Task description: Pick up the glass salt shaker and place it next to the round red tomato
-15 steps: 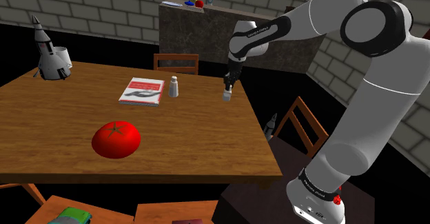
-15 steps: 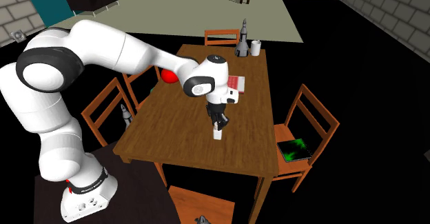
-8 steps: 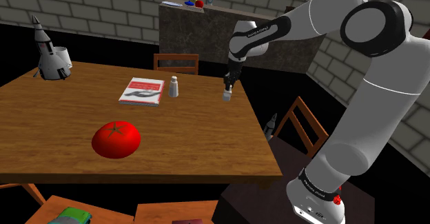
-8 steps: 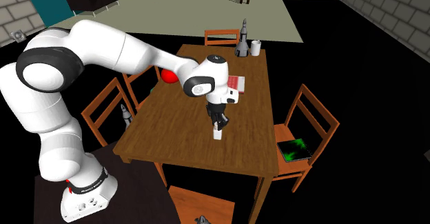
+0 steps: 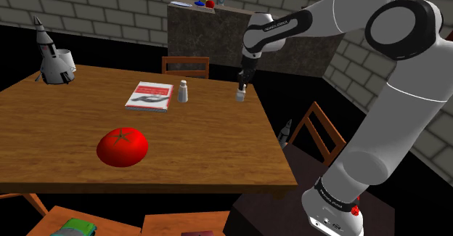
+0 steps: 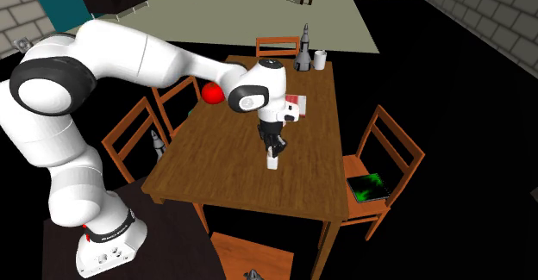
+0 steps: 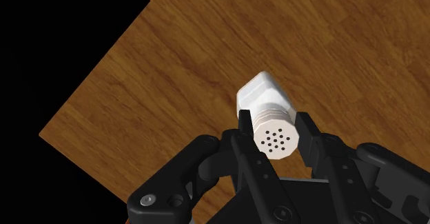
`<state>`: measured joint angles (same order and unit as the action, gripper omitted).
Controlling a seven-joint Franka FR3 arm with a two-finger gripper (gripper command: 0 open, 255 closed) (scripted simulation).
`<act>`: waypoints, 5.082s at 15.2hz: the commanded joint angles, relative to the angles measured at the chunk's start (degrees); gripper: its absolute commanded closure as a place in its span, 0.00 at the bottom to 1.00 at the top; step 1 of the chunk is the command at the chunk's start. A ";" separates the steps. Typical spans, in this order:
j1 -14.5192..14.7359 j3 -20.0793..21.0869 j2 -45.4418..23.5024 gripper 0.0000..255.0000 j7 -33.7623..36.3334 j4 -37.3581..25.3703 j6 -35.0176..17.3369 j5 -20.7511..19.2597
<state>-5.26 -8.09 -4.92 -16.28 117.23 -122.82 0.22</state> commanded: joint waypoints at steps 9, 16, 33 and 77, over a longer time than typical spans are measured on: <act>0.10 0.03 2.59 1.00 0.30 -4.77 7.35 -0.42; 0.14 0.04 3.74 1.00 0.39 -8.84 12.56 -0.59; 4.86 4.67 3.65 1.00 9.74 -16.59 20.31 -0.77; 22.74 16.25 -20.47 1.00 39.62 -35.26 15.49 -4.74</act>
<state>17.51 8.17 -25.36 23.32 81.32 -106.62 -4.51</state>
